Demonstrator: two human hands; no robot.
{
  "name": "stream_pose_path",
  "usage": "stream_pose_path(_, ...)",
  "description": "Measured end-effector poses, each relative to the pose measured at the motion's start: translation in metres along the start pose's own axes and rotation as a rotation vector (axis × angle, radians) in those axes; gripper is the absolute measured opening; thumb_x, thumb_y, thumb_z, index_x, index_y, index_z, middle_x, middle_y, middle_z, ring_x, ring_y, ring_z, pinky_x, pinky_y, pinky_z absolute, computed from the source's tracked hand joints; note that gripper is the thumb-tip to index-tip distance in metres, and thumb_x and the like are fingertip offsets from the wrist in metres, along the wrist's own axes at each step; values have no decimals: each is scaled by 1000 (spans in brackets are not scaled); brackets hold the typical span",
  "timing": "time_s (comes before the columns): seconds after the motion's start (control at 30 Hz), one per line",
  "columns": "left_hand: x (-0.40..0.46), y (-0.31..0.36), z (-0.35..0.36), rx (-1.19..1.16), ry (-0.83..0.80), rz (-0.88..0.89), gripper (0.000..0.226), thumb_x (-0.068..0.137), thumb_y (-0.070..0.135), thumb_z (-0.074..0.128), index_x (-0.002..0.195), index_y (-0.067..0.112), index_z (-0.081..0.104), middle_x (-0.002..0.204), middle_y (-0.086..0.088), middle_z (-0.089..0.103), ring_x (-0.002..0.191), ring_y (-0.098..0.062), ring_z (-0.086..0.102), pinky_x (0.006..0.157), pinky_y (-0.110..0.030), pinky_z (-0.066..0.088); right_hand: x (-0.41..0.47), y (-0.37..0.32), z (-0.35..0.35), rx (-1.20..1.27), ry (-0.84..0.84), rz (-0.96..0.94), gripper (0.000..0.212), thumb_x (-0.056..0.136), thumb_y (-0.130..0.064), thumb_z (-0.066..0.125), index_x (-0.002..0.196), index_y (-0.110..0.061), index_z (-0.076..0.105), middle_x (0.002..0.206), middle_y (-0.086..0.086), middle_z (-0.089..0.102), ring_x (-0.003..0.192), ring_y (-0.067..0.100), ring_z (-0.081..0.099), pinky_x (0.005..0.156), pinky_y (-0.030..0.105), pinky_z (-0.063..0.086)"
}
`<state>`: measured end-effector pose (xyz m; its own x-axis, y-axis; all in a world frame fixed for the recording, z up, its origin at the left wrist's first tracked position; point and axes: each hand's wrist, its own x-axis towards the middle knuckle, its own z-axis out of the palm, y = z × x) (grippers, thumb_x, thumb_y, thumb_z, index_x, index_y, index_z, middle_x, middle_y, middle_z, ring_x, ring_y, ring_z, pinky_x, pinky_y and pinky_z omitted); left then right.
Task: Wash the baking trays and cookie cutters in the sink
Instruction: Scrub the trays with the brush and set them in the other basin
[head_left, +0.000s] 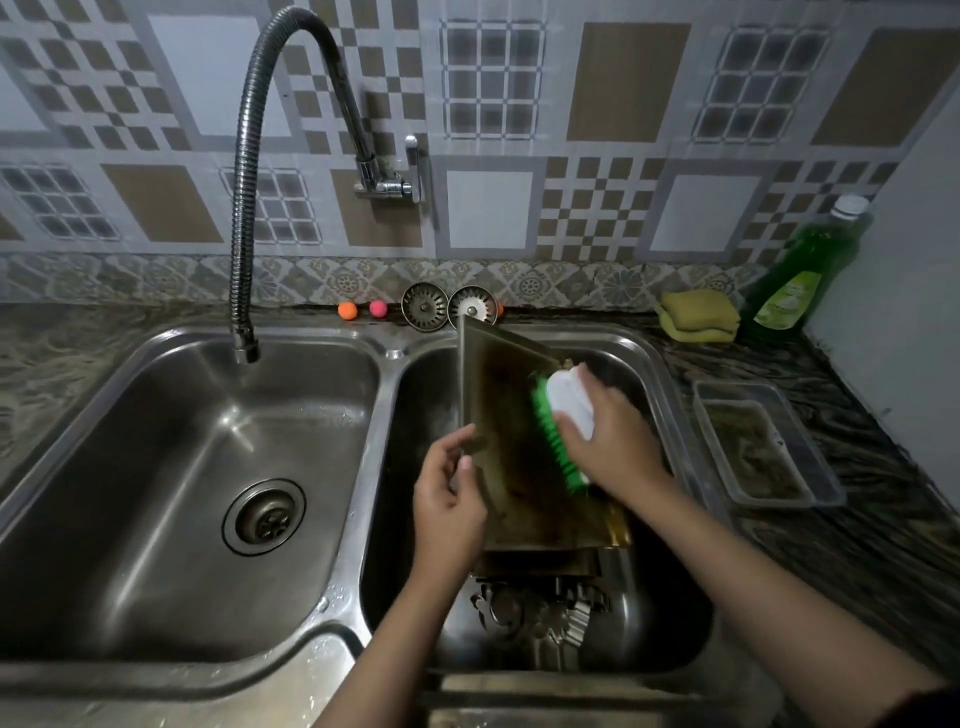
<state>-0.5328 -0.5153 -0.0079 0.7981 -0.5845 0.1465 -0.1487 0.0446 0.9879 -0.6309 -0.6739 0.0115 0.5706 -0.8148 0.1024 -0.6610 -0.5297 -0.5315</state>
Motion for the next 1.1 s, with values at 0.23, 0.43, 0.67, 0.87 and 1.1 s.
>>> stream_pose_path(0.23,4,5,0,-41,114,-38,26,93,10,45,112,23,57,111,-2,64,101,-11,61,88,-27,49,-52,-50,17,110,-21,-225,72,81,-56,50,147,-40,24,128,-5,50,111,25,55,85,41,50)
stream_pose_path(0.43,-6,7,1,-39,124,-11,29,96,2,43,116,18,57,108,-3,64,87,-8,59,79,-18,47,-21,-39,12,110,69,-25,69,85,-50,58,146,-35,30,120,5,54,106,28,57,76,33,45)
stream_pose_path(0.67,-5,6,-9,-51,202,-53,30,96,4,43,113,25,57,116,0,63,105,-12,60,94,-30,48,-29,-38,14,144,44,-70,68,85,-47,61,145,-34,33,120,6,56,108,28,57,81,36,49)
stream_pose_path(0.87,-13,10,5,-110,211,-82,27,96,4,45,112,23,55,104,-7,64,89,-10,62,77,-24,50,-51,-69,24,294,64,-175,69,79,-46,65,142,-37,39,123,-2,57,108,19,57,85,35,49)
stream_pose_path(1.1,-14,13,3,-135,217,-37,27,96,3,44,114,21,52,98,-9,61,77,-6,60,69,-18,50,-44,-56,21,305,131,-49,67,83,-42,65,144,-33,38,118,1,56,107,17,56,81,28,45)
